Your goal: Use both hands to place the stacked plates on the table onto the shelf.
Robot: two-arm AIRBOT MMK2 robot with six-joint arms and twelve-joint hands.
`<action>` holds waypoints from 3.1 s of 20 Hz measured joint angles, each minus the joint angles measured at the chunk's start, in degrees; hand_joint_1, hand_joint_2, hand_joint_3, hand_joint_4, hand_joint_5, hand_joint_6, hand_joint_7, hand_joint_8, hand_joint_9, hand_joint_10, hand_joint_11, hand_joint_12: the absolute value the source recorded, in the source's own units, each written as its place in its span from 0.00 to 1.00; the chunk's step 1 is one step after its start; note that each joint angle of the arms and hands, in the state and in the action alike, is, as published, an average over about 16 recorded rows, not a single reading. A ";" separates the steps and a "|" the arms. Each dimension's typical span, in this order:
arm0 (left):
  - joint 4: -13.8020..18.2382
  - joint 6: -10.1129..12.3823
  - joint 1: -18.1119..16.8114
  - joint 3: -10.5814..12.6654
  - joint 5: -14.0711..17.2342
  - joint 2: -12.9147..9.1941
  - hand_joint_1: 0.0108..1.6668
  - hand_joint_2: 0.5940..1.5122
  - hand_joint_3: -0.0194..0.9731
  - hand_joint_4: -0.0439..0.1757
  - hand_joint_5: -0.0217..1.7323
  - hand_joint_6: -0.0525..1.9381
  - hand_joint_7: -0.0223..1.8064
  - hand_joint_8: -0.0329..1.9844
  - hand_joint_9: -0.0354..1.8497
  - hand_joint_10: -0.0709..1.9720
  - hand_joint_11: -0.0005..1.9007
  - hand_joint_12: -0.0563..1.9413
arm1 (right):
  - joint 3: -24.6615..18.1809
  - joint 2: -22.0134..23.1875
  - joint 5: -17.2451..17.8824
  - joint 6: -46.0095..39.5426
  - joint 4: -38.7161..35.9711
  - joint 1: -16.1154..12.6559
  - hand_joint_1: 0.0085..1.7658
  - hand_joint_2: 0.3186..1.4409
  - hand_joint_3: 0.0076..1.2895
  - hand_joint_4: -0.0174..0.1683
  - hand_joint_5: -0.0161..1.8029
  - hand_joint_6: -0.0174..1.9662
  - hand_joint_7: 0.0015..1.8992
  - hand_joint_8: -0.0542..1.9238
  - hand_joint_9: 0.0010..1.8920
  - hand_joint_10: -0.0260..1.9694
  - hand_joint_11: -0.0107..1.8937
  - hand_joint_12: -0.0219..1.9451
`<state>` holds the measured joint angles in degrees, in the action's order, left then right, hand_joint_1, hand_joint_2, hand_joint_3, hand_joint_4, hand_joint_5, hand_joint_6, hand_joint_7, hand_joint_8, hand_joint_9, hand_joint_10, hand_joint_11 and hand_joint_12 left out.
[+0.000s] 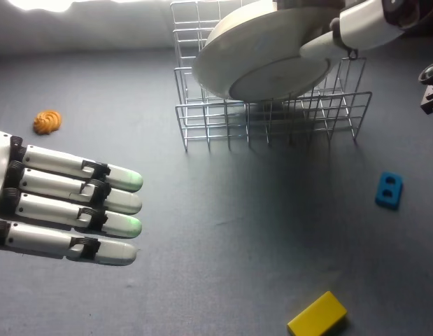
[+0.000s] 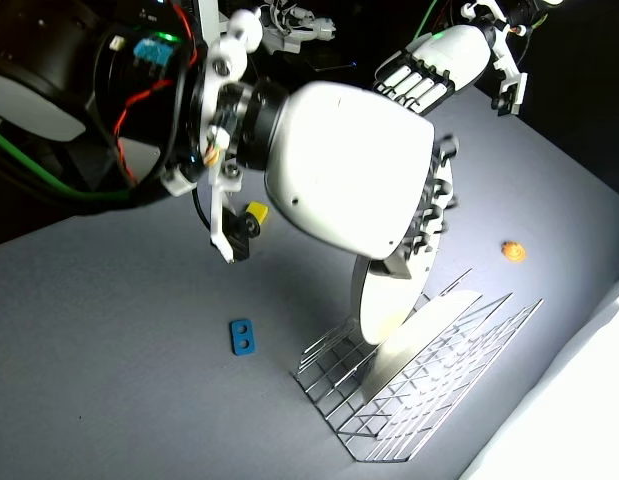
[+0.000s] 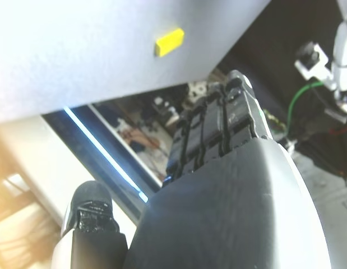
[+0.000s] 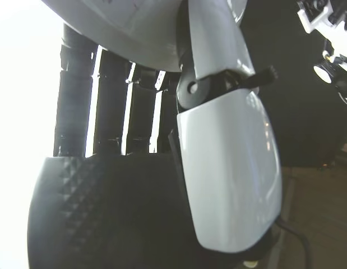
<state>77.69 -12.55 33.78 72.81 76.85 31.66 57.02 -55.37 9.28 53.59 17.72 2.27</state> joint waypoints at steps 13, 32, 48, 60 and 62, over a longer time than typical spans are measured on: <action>-4.71 -0.02 0.64 -5.43 -2.87 0.08 0.01 0.60 0.04 0.19 0.03 0.03 0.02 0.02 0.03 0.04 0.01 0.03 | 7.51 -6.11 -3.03 0.27 6.93 -0.33 0.77 0.58 0.01 0.04 0.50 0.48 0.54 0.46 0.59 0.47 0.49 0.55; -4.53 -2.31 0.71 -6.20 -5.78 -0.10 0.01 0.60 0.04 0.19 0.03 0.03 0.03 0.02 0.03 0.04 0.01 0.04 | 14.13 -10.42 -2.72 0.72 7.84 4.14 0.77 0.59 0.01 0.03 0.50 0.48 0.53 0.49 0.57 0.47 0.49 0.54; -3.88 -3.89 -0.07 -7.26 -5.31 -0.22 0.01 0.60 0.04 0.19 0.03 0.03 0.03 0.02 0.03 0.04 0.01 0.04 | 13.53 -9.50 -2.16 1.17 7.53 4.21 0.67 0.63 0.01 0.07 0.46 0.22 0.51 0.20 0.51 0.17 0.33 0.62; -3.41 -4.59 -0.13 -7.76 -5.53 -0.97 0.01 0.60 0.04 0.19 0.03 0.03 0.03 0.02 0.03 0.04 0.01 0.04 | 3.91 0.56 -1.13 6.43 3.57 1.15 0.57 0.65 0.01 0.08 0.44 0.06 0.48 0.04 0.45 0.10 0.22 0.66; -3.33 -4.72 -0.14 -7.77 -5.57 -1.07 0.01 0.60 0.04 0.19 0.03 0.03 0.03 0.02 0.03 0.04 0.01 0.04 | 1.62 3.14 -0.28 7.98 2.36 1.46 0.54 0.66 0.01 0.08 0.44 0.06 0.47 0.04 0.45 0.10 0.21 0.67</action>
<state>74.36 -17.28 33.64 65.04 71.28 30.59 58.63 -52.22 9.00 61.57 20.08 3.74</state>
